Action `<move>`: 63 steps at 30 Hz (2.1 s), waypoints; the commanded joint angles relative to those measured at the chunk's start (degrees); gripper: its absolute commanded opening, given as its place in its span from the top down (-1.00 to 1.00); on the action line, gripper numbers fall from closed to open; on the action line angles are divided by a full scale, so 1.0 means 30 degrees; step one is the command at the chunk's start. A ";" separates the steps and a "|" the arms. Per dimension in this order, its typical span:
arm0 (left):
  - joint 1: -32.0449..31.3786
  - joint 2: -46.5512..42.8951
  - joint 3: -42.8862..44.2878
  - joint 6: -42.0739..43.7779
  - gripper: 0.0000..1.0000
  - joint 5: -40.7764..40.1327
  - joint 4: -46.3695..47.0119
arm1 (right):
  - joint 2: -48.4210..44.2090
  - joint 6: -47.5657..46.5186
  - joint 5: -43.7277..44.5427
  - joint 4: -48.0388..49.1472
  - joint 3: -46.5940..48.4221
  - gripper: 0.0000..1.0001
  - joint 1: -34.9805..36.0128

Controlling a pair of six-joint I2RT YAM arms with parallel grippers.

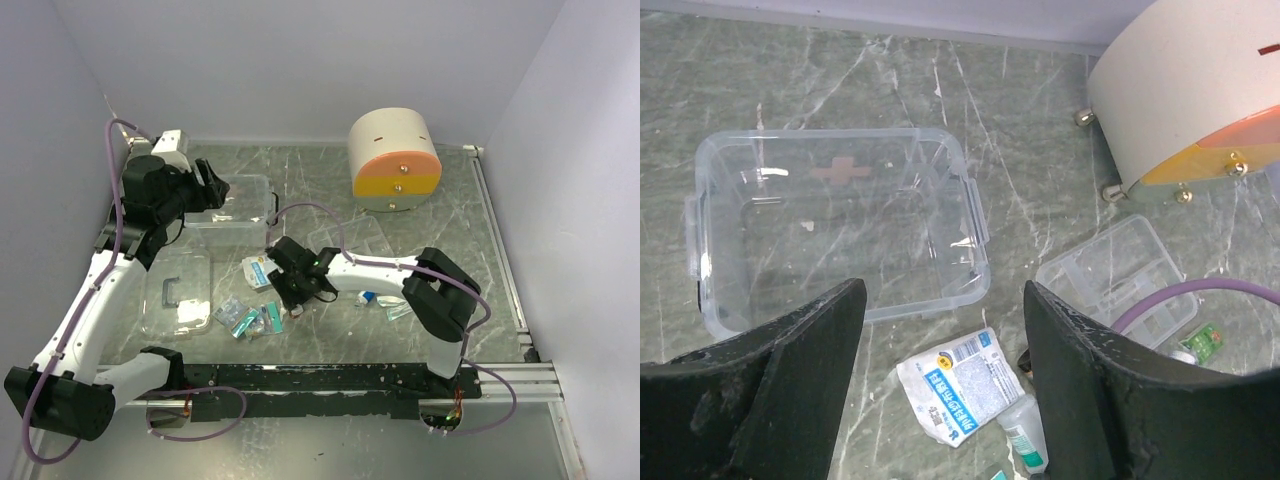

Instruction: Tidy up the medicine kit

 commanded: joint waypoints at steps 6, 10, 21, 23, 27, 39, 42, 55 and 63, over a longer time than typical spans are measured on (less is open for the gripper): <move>-0.0049 -0.0761 0.0100 0.1692 -0.71 0.3042 0.0721 | -0.1675 -0.2652 -0.0927 -0.0108 0.0197 0.33 -0.0224; -0.0114 -0.1345 -0.0927 0.2844 -0.68 0.6848 0.1951 | -0.2883 -0.3462 -0.5200 -0.0074 0.0284 0.34 -0.1243; -0.3358 -0.4442 -0.4749 1.0179 -0.53 1.0375 0.5754 | -0.6325 0.3125 -1.6385 0.4081 -0.2027 0.33 -0.4706; -0.3618 -0.5008 -0.5342 1.0155 -0.54 1.0956 0.7195 | -0.7017 0.5435 -1.7589 0.6264 -0.3134 0.33 -0.5195; -0.4480 -0.5573 -0.6006 1.1500 -0.52 1.2152 0.7764 | -0.8355 0.8862 -1.8791 0.8583 -0.4791 0.33 -0.5840; -1.0490 -0.6269 -0.6813 1.7935 -0.56 0.8408 0.4041 | -1.0015 1.2155 -2.1211 0.9251 -0.6053 0.32 -0.8375; -1.1577 -0.6130 -0.6803 1.9149 -0.53 0.6968 0.3197 | -1.0079 1.2441 -2.1504 0.9182 -0.5923 0.32 -0.8482; -1.3252 -0.4306 -0.5915 2.1573 -0.64 0.4124 0.1100 | -0.9438 1.0700 -2.2052 0.7748 -0.5405 0.31 -0.8485; -1.3417 -0.3439 -0.5409 2.1735 -0.56 0.5100 0.0981 | -0.9010 1.1561 -2.2533 0.8991 -0.5840 0.31 -0.8448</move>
